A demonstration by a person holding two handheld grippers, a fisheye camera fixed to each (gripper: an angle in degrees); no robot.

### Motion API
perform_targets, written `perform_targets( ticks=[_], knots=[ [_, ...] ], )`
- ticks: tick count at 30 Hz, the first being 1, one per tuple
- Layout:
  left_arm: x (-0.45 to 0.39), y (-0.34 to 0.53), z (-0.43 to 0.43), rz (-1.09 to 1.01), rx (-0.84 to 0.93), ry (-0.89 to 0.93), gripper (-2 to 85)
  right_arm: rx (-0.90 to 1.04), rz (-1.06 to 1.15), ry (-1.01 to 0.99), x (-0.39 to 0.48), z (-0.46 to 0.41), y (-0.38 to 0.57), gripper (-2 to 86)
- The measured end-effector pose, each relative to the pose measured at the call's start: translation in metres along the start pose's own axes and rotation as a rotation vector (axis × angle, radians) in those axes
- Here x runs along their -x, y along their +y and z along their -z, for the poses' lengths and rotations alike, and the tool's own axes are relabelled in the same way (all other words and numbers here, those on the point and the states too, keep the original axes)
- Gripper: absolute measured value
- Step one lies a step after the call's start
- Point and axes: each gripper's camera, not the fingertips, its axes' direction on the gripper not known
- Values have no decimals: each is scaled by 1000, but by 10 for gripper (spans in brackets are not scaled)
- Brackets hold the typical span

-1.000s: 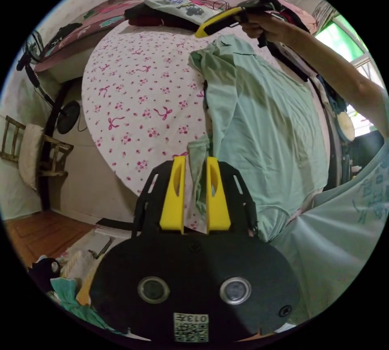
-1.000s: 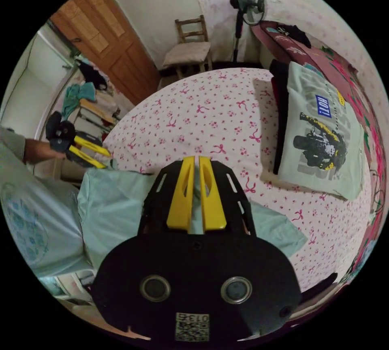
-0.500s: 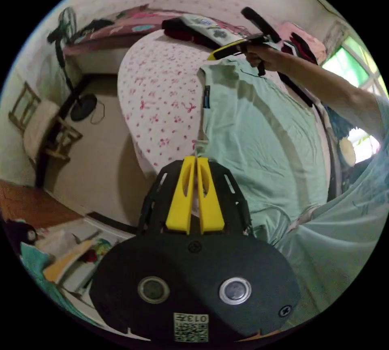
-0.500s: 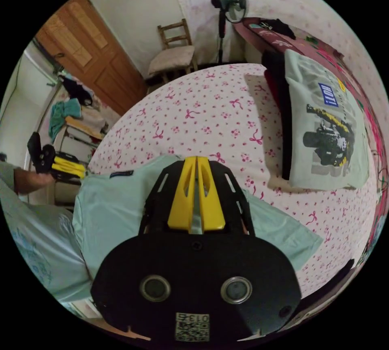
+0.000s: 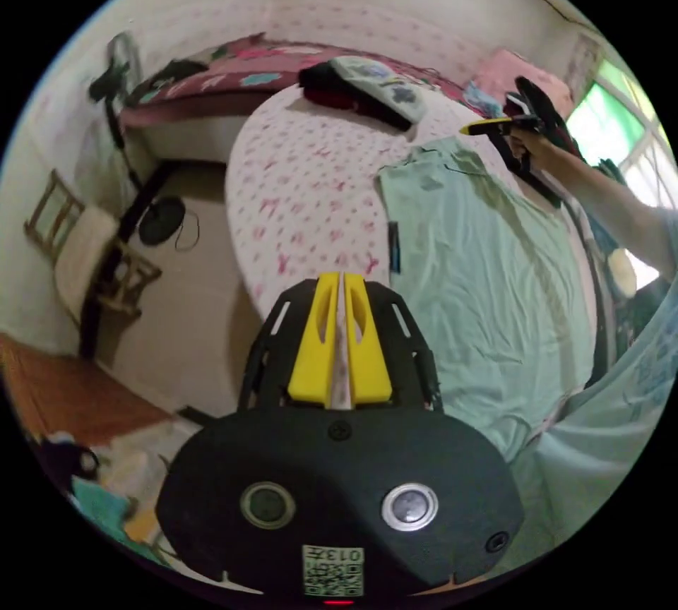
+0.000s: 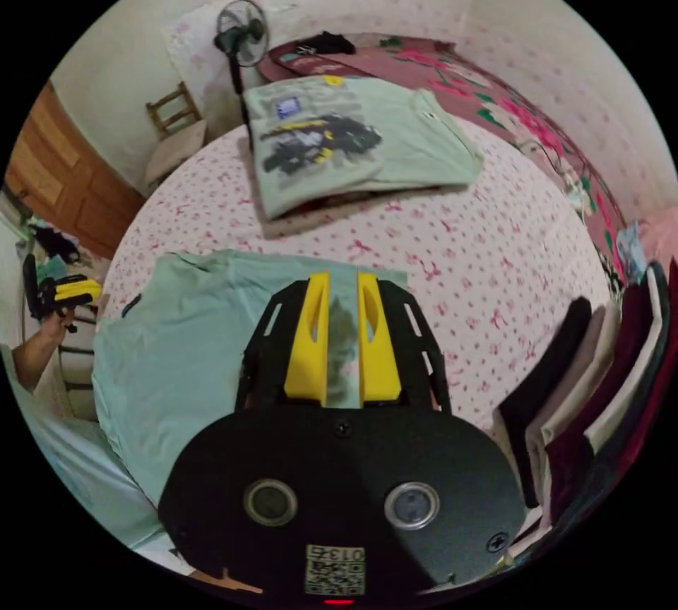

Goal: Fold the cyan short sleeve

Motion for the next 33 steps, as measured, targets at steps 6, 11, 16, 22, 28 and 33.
perform_targets(
  ticks=[6,11,16,22,28,33],
  knots=[
    [-57,-118,-75,-213,-5,21,57,54,-79,-75,-28,-9,20,86],
    [-82,-144,-126,-320,75,35,11,93,-27,-49,-27,-20,18,25],
    [-75,-136,-119,-290,75,-89,2,3,-34,-23,-42,-2,17,10],
    [-43,-124,-103,-85,17,-46,-1,-63,-61,-58,-70,19,41,24],
    [-94,-144,-95,-193,-63,-3,3,17,88,-147,-57,27,81,59],
    [-170,-164,-133,-339,-22,-17,2,121,129,-113,-37,5,84,30]
  ],
)
